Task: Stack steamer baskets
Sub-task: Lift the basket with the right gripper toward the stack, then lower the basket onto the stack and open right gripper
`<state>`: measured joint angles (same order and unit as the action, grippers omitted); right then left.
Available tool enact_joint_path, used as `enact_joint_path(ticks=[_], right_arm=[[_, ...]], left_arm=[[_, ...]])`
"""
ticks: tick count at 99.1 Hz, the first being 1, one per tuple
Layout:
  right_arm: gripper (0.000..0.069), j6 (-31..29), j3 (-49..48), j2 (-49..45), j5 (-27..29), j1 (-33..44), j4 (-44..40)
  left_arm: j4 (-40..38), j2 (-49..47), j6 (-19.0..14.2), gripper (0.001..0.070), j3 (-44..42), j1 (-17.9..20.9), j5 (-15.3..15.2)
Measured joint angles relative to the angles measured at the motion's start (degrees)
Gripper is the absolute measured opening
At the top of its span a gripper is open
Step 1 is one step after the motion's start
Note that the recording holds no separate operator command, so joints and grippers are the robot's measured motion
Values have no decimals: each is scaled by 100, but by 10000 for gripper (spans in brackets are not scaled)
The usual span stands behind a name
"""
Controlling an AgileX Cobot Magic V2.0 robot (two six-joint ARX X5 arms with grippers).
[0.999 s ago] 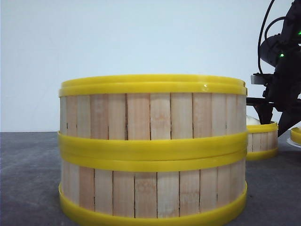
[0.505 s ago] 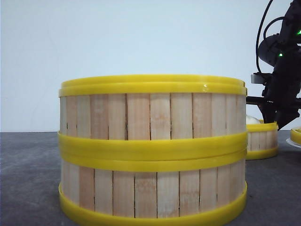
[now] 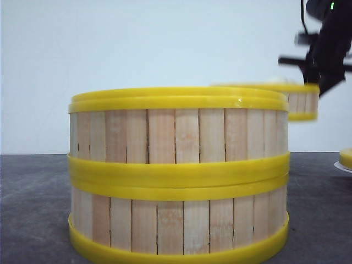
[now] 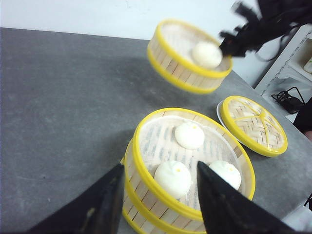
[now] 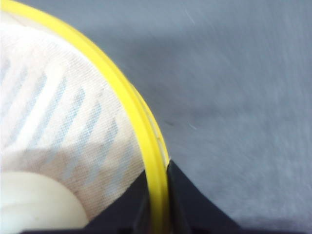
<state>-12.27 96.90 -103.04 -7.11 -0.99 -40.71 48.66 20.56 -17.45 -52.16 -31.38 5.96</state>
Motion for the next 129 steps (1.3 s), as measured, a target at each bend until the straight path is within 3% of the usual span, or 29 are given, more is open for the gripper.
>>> enact_joint_path(ticks=[34, 57, 86, 129], right_arm=[[25, 649, 2, 1687, -299, -826, -887], [25, 765, 17, 2540, -308, -1606, -1351], [25, 953, 26, 2511, -289, -2275, -2142], [25, 1056, -1091, 2511, -271, -2682, -1663]], left_arm=[[155, 0, 0, 275, 0, 0, 0], [162, 0, 0, 275, 0, 0, 0], [175, 0, 2, 275, 0, 0, 107], [177, 0, 2, 275, 0, 0, 149]])
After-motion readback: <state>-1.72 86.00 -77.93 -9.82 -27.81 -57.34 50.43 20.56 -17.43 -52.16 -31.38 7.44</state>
